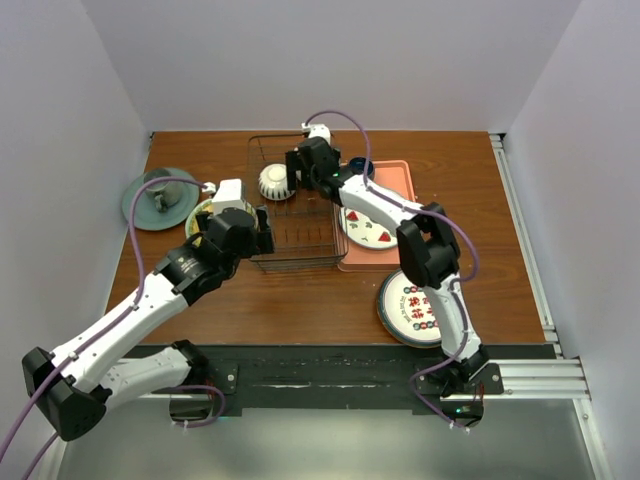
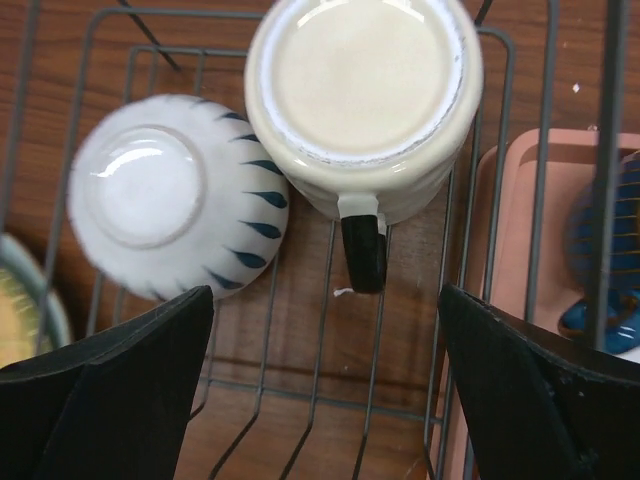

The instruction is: Load the mixed dishes into the dish rack

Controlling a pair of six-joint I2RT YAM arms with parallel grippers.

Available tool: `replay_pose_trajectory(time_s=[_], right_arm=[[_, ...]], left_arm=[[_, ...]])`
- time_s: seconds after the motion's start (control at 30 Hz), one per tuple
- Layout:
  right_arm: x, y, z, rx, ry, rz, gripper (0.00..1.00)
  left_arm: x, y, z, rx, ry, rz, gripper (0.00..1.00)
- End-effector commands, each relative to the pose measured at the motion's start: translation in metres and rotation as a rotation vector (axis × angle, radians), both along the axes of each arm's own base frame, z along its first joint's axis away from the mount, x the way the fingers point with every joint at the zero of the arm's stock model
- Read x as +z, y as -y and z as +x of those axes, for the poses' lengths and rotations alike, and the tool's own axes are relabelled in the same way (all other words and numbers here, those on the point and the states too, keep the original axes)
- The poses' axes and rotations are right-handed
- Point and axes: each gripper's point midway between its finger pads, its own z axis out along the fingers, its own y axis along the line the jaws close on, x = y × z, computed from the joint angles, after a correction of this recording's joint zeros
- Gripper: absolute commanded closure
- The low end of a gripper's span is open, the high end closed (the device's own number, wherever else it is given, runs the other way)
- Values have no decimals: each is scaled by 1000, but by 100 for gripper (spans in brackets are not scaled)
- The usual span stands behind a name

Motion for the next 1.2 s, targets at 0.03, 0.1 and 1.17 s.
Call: replay_pose_trajectory(time_s=[0.03,0.1,1.17], right_arm=[[85,-2,-19,57,59,165,1],[105,-1,-31,85,71,196,1],[126,72,-192,177,-27,403,2]], left_arm=[[11,-9,11,95,29,-23,0],[11,-14,15,122,29,-40,0],[-135,-160,58,823,-65,-269,0]])
